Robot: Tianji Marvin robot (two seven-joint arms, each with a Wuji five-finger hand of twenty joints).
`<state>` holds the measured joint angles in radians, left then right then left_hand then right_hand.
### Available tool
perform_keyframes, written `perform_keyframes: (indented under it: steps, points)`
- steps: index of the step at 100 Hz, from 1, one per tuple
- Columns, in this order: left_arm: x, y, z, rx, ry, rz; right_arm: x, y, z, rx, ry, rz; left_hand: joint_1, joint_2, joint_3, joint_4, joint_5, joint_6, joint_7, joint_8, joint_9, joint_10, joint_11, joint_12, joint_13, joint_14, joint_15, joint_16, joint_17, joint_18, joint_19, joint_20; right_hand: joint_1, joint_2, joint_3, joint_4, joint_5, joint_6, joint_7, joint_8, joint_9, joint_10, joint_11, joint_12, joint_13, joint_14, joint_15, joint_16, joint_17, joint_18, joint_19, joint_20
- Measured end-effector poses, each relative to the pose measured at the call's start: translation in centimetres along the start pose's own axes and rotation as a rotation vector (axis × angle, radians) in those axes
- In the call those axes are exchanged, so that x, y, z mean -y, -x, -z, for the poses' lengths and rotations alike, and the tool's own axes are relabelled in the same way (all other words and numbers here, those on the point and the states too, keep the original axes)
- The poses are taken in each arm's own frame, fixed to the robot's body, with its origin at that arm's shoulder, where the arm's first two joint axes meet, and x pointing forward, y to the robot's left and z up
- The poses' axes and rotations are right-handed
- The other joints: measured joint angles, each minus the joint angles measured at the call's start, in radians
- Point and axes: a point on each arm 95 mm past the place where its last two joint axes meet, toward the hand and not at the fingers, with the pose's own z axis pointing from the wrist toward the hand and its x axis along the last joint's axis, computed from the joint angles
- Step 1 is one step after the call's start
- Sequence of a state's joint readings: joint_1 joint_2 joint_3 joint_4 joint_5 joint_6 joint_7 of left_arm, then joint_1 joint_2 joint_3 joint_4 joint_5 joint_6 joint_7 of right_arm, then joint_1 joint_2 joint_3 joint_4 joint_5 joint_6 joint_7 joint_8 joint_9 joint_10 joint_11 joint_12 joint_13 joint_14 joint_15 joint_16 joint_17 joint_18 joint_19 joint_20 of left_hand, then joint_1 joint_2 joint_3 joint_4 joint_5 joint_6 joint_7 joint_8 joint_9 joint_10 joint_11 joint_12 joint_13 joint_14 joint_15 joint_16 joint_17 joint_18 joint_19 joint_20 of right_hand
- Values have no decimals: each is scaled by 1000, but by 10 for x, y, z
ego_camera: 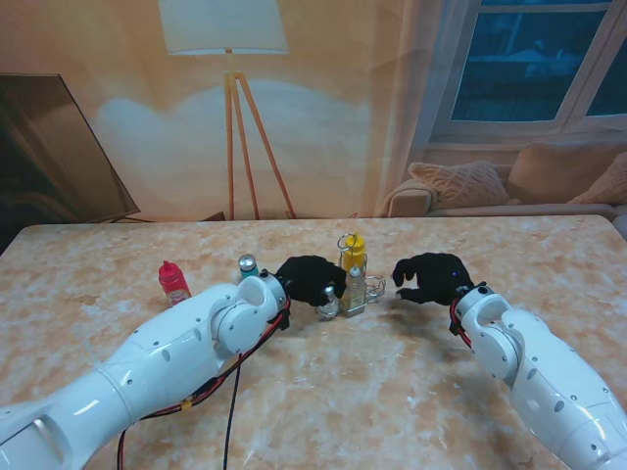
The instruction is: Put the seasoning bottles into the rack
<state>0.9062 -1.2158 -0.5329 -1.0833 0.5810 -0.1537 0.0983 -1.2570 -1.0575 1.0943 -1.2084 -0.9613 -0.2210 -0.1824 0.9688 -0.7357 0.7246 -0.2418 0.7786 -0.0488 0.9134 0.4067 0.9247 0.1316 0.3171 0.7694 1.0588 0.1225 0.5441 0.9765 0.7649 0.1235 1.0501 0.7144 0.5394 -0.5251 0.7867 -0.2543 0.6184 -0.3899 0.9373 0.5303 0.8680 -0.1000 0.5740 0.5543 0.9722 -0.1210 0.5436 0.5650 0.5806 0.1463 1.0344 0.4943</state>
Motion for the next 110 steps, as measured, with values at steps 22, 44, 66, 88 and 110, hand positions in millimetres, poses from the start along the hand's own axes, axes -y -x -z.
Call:
perform_keyframes:
  steps: [22,44,66,88,110]
  points:
    - [1,2,0,-12,7,-5,0,0,0,-1,-1,0,0,2,9,0,-14,5,-2,0,-58,-15,105,-101,-55,7,-51,-10,-95,18,-64,-36,0,-3,6,0,0,0,0,0,0,0,0,0,0,0,0,0,0,0,0,0]
    - [1,3,1,-12,10,-17,0,0,0,0,-3,1,-91,19,82,2,-25,52,-143,27,-157,-16,211,-279,-171,22,-49,-176,-204,74,-71,-38,0,-3,7,0,0,0,0,0,0,0,0,0,0,0,0,0,0,0,0,0]
    - [5,2,4,-22,0,-24,1,0,0,1,-3,2,-213,61,161,30,-60,94,-261,55,-237,-14,161,-332,-235,45,-51,-199,-260,97,-70,-38,0,-23,8,0,0,0,0,0,0,0,0,0,0,0,0,0,0,0,0,0]
    - [12,-1,10,-31,-23,-30,1,0,0,0,-4,1,-247,72,171,51,-76,104,-296,69,-280,-12,114,-349,-297,61,-65,-208,-299,110,-70,-38,0,-23,8,0,0,0,0,0,0,0,0,0,0,0,0,0,0,0,0,0]
    - [20,-2,17,-41,-35,-39,1,-1,0,0,-4,1,-259,73,171,51,-86,105,-324,65,-292,-2,111,-356,-300,77,-65,-212,-315,122,-70,-38,0,-23,8,0,0,0,0,0,0,0,0,0,0,0,0,0,0,0,0,0]
